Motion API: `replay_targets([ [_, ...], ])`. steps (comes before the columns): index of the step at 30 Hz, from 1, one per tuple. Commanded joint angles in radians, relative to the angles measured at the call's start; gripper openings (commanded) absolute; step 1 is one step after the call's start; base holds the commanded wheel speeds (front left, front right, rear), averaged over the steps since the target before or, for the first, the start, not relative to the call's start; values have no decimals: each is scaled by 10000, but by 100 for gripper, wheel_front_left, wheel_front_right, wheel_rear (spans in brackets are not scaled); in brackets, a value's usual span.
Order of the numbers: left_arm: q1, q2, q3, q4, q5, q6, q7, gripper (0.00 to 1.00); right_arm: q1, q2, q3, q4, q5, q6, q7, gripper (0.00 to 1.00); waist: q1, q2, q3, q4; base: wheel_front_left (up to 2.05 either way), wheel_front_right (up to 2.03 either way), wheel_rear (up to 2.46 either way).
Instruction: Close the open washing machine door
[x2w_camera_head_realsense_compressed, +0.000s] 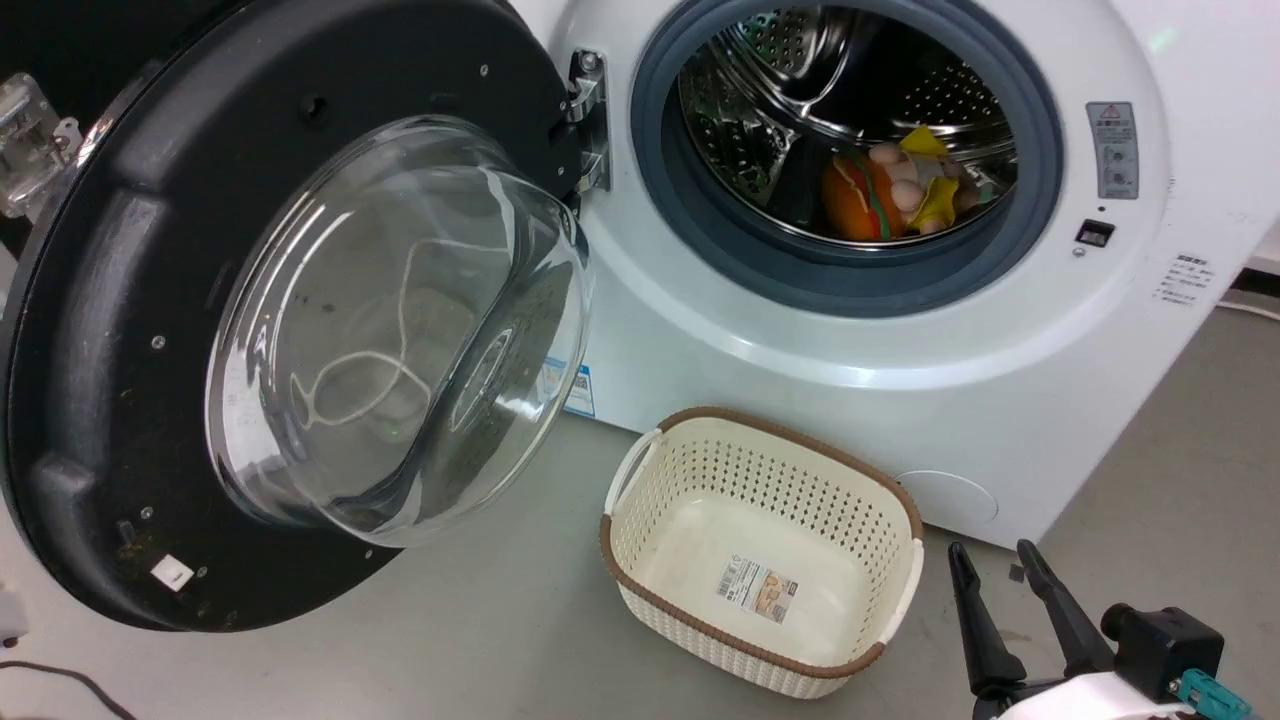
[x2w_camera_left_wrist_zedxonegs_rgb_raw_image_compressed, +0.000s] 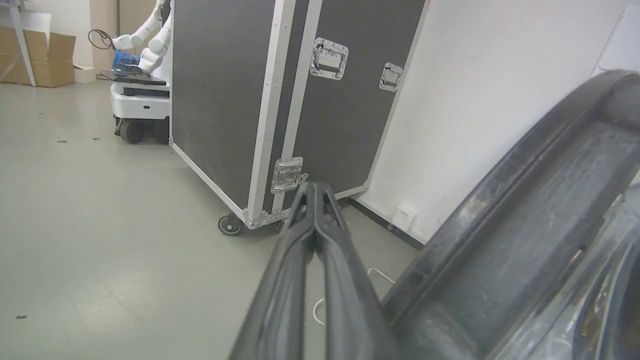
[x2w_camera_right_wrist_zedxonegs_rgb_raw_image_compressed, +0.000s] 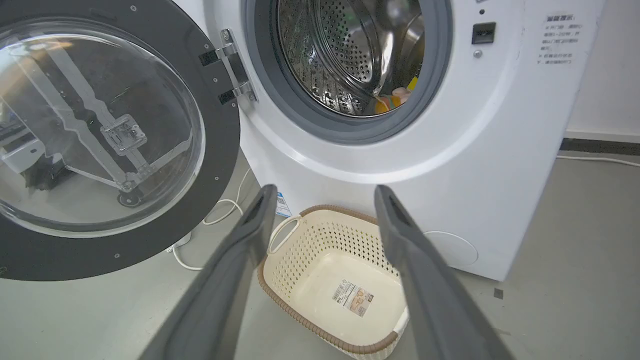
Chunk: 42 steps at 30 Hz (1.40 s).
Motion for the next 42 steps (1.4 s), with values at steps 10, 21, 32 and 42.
replay_targets([
  [10,-986,1655,-1344,2597,-1116,-825,1709,0,-55,-3,-19,175,214,8,-245,100,0,0,437,252,0,0,0],
  [21,-466,2846,-3230,2295,-4051,-971,3193,0,-29,-4,-21,272,587,8,-429,100,0,0,495,529,0,0,0],
  [32,502,4022,-4887,335,-6530,-1092,4181,0,35,-4,-45,595,1099,9,-718,100,0,0,325,885,0,0,0],
  [42,183,4801,-7492,-2109,-7446,-1202,4586,0,-61,-4,-557,732,1427,10,-987,100,0,0,305,800,0,0,0],
])
